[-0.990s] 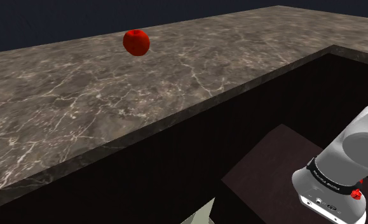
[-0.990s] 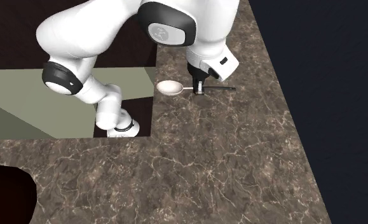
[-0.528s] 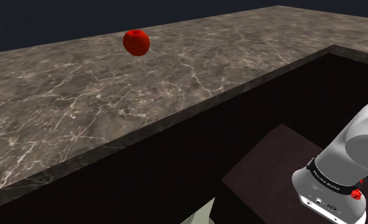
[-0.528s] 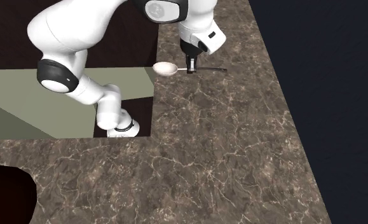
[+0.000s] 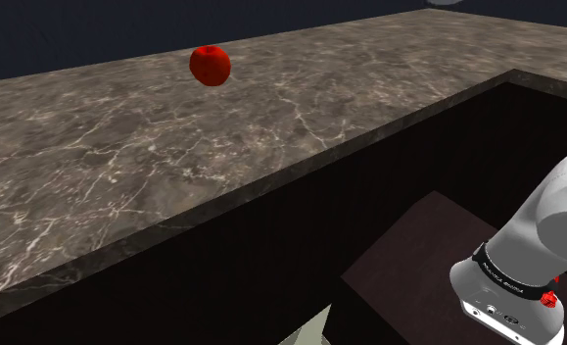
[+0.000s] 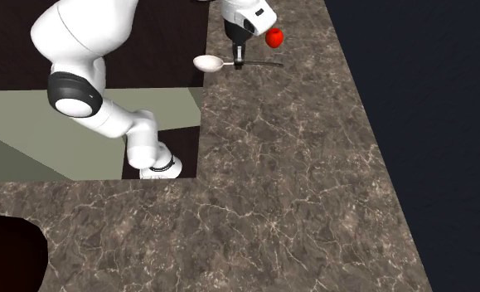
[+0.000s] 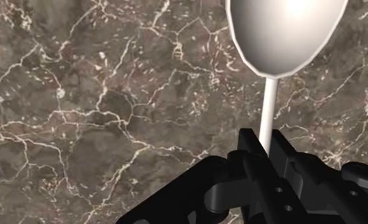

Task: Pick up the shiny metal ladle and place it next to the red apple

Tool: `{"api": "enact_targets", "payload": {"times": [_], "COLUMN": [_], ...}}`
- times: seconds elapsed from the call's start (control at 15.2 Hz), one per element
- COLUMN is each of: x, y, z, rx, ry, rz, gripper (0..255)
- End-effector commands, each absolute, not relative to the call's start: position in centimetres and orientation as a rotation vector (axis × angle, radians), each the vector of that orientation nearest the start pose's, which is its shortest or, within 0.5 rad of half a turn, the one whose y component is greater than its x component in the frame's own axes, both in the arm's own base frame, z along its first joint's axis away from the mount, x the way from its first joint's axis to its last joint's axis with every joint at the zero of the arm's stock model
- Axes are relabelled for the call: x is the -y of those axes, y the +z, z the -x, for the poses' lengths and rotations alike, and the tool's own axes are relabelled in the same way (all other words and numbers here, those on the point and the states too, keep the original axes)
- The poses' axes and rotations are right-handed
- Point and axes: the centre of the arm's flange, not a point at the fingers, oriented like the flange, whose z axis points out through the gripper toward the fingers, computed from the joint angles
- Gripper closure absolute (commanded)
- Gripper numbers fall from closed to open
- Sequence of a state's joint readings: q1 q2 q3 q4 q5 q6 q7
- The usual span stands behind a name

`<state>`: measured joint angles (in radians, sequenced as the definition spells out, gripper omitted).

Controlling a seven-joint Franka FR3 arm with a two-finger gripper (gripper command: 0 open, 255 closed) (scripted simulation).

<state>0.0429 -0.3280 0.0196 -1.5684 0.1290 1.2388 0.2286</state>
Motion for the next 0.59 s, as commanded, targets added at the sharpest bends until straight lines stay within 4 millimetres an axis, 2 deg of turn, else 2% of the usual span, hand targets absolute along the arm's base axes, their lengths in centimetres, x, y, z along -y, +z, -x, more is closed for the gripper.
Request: {"api": "enact_targets", "payload": {"times": [0.0, 0.53], "x": [-7.0, -17.5], "y": [75.4, 75.4], "z": [-39.5, -38.3], "rx": [-0.192, -0.192], "ry": [0.028, 0.028], "rz": [3.021, 3.021], "gripper": [255, 255]}}
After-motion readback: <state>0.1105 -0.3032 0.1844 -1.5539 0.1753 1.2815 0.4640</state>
